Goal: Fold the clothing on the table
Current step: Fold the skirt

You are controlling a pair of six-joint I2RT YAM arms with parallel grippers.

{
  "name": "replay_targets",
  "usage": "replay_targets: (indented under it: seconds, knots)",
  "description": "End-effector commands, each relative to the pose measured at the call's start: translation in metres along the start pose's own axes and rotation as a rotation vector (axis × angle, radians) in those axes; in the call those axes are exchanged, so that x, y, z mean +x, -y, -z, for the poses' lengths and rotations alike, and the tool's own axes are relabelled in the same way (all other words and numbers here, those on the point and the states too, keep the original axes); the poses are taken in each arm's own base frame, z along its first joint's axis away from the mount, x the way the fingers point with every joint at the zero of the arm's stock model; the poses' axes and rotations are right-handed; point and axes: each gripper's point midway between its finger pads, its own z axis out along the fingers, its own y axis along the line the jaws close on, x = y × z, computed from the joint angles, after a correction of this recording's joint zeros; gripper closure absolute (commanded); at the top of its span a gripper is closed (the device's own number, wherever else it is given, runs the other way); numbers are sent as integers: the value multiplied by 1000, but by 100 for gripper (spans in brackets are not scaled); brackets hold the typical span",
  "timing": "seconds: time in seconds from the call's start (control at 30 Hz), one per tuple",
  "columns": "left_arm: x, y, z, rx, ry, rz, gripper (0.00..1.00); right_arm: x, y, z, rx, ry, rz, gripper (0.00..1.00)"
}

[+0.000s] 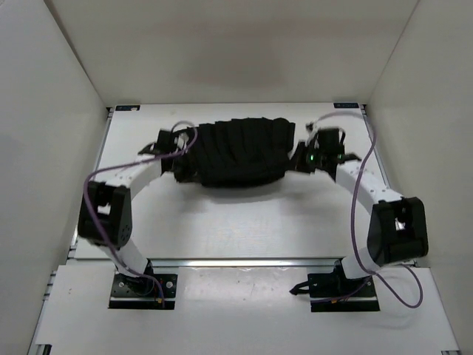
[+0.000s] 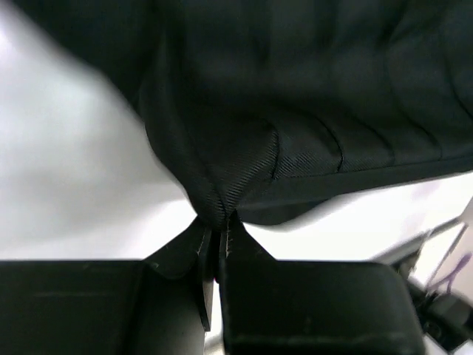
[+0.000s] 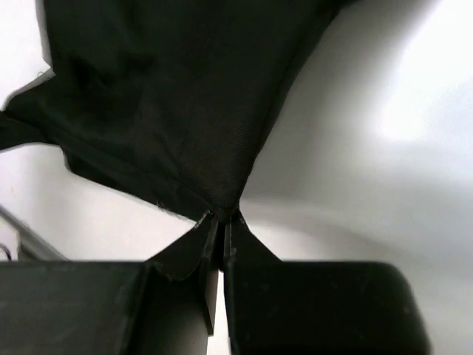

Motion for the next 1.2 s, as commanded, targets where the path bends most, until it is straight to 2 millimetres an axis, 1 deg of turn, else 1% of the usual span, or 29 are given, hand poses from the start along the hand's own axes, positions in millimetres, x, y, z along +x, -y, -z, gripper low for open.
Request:
replay_targets:
  seconds: [0.0, 0.03, 0.07, 0.1, 0.13, 0.17, 0.2, 0.23, 0.3, 0.33, 0.37, 0.4, 0.43, 0.47, 0.5, 0.53, 0.57, 0.6, 0.63, 0.7, 0.73, 0.77, 0.83, 0.87, 1.0, 1.07, 1.1, 1.13, 1.17]
  knots:
    - [-93, 44, 24, 22, 134, -217, 100, -135, -27, 35, 55, 226, 227, 100]
    - [-135, 71, 45, 19, 257, -272, 100, -185, -58, 62, 58, 343, 327, 100]
    - [-175, 104, 79, 28, 393, -328, 100, -196, -56, 59, 91, 326, 330, 100]
    - [-191, 105, 88, -9, 423, -342, 100, -230, -73, 75, 89, 373, 368, 100]
    - [-219, 139, 123, 33, 517, -375, 100, -265, -93, 98, 74, 450, 401, 100]
    - [-247, 167, 170, 78, 642, -407, 100, -294, -117, 127, 58, 547, 450, 100]
    - [-257, 174, 185, 89, 683, -416, 100, -300, -118, 131, 59, 553, 455, 100]
    - [-267, 188, 214, 110, 773, -432, 100, -310, -126, 141, 56, 597, 485, 100]
    - [-265, 177, 220, 53, 828, -420, 100, -297, -108, 133, 110, 584, 480, 100]
    - [-259, 176, 234, 53, 863, -428, 100, -288, -107, 138, 114, 587, 487, 100]
    - [-243, 165, 211, 40, 799, -427, 100, -265, -81, 115, 147, 513, 449, 100]
    - [-226, 151, 195, 20, 754, -432, 100, -257, -82, 124, 147, 528, 449, 100]
    - [-212, 144, 194, 12, 739, -435, 100, -232, -66, 116, 155, 487, 419, 100]
    - [-189, 125, 178, -18, 694, -433, 100, -196, -39, 94, 170, 401, 380, 99]
    - [-162, 106, 146, -56, 610, -440, 100, -164, -26, 88, 186, 358, 350, 100]
    - [-134, 87, 130, -86, 551, -444, 100, -148, -29, 92, 176, 356, 353, 100]
    - [-114, 85, 131, -77, 529, -445, 100, -115, -19, 88, 179, 307, 331, 100]
    - [-85, 67, 110, -100, 447, -445, 100, -83, -5, 76, 182, 240, 291, 100]
    - [-64, 63, 112, -93, 420, -428, 100, -64, -10, 77, 170, 214, 294, 100]
    - [-19, 31, 99, -120, 335, -380, 100, -17, -15, 72, 152, 143, 256, 100]
    - [-1, 20, 102, -125, 315, -354, 100, -6, -21, 77, 145, 134, 249, 100]
    - [11, 21, 111, -107, 320, -340, 100, 7, -28, 81, 142, 123, 232, 100]
    - [27, 9, 118, -117, 306, -318, 100, 22, -39, 86, 108, 104, 198, 100]
    - [32, 3, 123, -127, 294, -307, 100, 20, -45, 90, 82, 121, 184, 100]
    - [21, -1, 117, -140, 273, -297, 100, 16, -39, 83, 22, 107, 132, 100]
    - [5, 17, 111, -98, 282, -324, 100, -9, -36, 78, 41, 132, 179, 100]
    - [-5, 21, 100, -104, 270, -335, 100, -20, -34, 71, 47, 129, 184, 100]
    - [-25, 29, 96, -105, 279, -349, 100, -48, -31, 70, 61, 157, 196, 100]
    - [-49, 48, 105, -83, 326, -367, 100, -82, -46, 79, 35, 219, 244, 100]
